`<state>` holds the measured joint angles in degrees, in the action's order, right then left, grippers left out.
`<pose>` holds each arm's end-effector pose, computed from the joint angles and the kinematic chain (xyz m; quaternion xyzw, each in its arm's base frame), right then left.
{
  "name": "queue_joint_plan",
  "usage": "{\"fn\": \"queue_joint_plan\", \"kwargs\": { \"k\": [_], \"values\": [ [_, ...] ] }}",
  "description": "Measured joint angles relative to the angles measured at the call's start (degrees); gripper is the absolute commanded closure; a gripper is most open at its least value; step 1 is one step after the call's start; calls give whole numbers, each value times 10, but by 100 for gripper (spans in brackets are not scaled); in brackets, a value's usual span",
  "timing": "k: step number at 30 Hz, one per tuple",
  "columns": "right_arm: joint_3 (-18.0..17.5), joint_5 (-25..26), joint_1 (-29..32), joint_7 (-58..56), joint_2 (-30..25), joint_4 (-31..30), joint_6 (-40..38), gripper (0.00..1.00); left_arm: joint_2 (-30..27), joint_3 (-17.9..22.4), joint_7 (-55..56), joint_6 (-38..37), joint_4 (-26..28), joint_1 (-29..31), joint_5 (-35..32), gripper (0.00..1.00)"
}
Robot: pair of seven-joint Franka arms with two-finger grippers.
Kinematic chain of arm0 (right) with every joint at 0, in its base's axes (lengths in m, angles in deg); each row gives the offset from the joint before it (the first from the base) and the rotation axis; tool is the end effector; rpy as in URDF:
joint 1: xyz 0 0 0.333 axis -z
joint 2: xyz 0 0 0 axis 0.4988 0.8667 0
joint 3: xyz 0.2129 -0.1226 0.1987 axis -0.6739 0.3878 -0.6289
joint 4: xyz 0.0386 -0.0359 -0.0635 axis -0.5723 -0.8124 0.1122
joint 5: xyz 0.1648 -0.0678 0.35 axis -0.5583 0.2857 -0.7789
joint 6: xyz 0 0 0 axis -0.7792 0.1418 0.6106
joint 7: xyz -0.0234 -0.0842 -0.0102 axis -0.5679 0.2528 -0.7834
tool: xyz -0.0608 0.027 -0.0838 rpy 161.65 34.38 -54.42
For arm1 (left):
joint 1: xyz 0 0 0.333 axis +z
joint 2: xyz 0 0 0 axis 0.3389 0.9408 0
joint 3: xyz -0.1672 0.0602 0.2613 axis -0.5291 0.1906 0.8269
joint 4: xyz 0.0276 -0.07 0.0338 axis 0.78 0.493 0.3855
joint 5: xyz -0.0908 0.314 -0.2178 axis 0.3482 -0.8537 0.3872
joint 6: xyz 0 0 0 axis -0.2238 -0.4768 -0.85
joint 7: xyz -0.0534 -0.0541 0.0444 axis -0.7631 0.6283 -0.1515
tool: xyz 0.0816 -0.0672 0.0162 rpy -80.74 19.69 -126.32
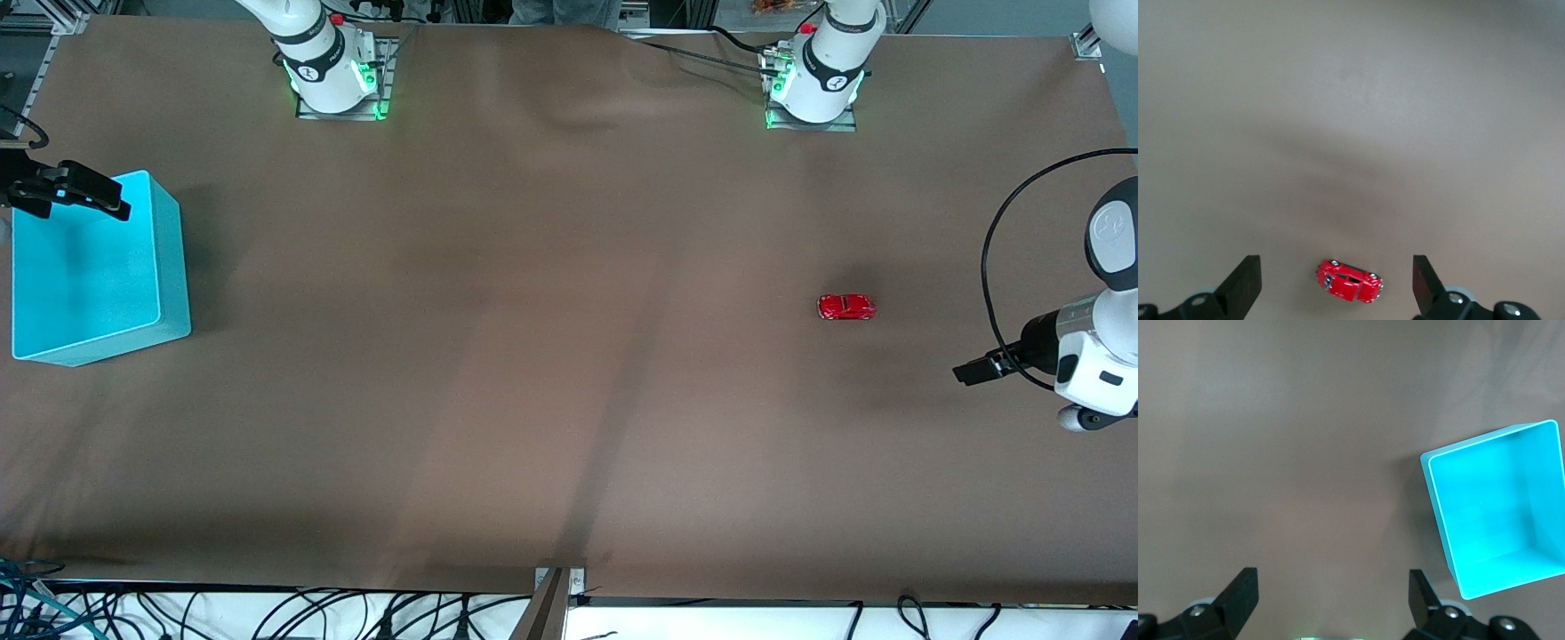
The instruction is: Wind red beetle toy and store in blue box
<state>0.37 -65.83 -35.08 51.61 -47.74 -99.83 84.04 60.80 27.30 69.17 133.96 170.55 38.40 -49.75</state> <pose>0.5633 -0.0335 0.6075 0.9991 -0.0056 -0.0416 0.0076 0.6784 0.0728 0.4286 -0.9832 -0.1784 0.0371 0.0040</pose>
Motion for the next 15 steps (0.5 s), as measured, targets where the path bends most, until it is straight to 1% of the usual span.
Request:
{"fn": "queue_joint_plan", "kwargs": {
  "k": [3,9,13,15],
  "values": [
    [0,0,0,0,0,0,1,0,0,0,-31,-3,0,0,0,0],
    [1,0,0,0,0,3,3,0,-1,-1,-47,-4,-14,-1,0,3],
    [1,0,0,0,0,7,3,0,-1,-1,-49,-8,-27,-1,0,2],
    [1,0,0,0,0,9,3,0,-1,0,-51,-8,-31,-1,0,0]
  ]
}}
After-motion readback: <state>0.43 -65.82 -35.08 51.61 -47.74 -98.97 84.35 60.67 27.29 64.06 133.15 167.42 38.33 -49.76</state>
